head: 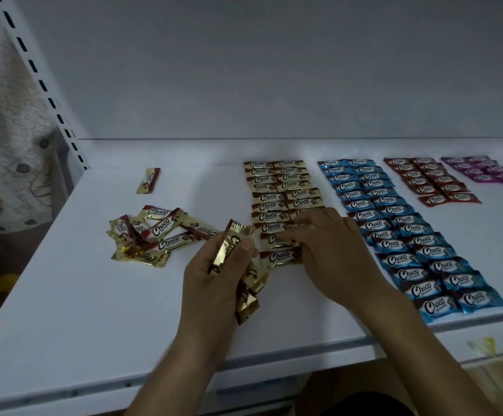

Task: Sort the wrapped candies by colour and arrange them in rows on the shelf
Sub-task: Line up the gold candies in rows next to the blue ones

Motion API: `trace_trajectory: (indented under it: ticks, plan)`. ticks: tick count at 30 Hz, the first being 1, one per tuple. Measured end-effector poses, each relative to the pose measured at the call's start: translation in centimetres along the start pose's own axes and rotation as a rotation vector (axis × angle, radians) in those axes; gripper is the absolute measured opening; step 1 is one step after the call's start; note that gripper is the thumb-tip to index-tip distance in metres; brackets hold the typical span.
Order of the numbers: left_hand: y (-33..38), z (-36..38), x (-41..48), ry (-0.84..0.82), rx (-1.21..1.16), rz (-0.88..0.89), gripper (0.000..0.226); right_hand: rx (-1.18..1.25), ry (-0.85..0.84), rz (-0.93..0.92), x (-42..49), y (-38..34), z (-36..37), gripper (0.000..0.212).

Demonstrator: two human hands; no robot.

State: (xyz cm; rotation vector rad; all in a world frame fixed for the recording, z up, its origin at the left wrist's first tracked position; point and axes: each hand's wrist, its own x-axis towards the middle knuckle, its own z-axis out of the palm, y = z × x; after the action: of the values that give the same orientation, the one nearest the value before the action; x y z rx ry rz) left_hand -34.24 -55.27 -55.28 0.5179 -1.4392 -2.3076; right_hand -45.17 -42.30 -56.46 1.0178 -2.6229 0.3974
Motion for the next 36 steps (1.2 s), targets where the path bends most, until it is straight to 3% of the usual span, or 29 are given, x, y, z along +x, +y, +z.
trace_trajectory:
  ticks: [2,4,8,11,13,20,26,30,32,36]
  plan:
    - [-0.3,-0.1,0.1,-0.005,0.013,0.014,0.013,0.084,0.056,0.003,-0.2,0.0,-0.3,0.043]
    - [-0.5,-0.2,0.4,-0.001,0.036,0.036,0.016,0.356,0.094,0.060,-1.1,-1.0,-1.5,0.034]
    - [-0.8,0.1,0.8,0.011,0.042,0.084,0.024,0.954,-0.076,0.225,-3.2,-5.2,-2.9,0.029]
    - [-0.9,0.2,0.8,0.014,0.024,0.101,0.027,1.149,-0.050,0.260,-3.6,-6.5,-2.5,0.007]
    - [-1.2,0.1,0.8,0.014,0.023,0.120,0.025,1.248,-0.015,0.338,-3.6,-6.2,-2.5,0.011]
    - [-1.5,-0.1,0.6,-0.102,0.155,0.216,0.030,1.213,0.116,0.416,-3.4,-5.8,-2.2,0.007]
    - [-0.4,-0.4,1.2,-0.033,-0.173,-0.082,0.021,0.950,0.246,0.248,-2.7,-7.7,-1.1,0.009]
    - [-0.6,-1.1,2.0,0.006,-0.275,-0.156,0.017,1.345,0.195,0.412,-2.2,-8.2,-1.8,0.010]
    - [-0.6,-1.3,2.1,0.018,-0.327,-0.195,0.018,1.409,0.181,0.431,-2.3,-7.9,-1.9,0.007]
    - [-0.2,-1.5,2.1,-0.004,-0.423,-0.260,0.021,0.901,0.390,0.174,-3.5,-6.4,-1.7,0.006]
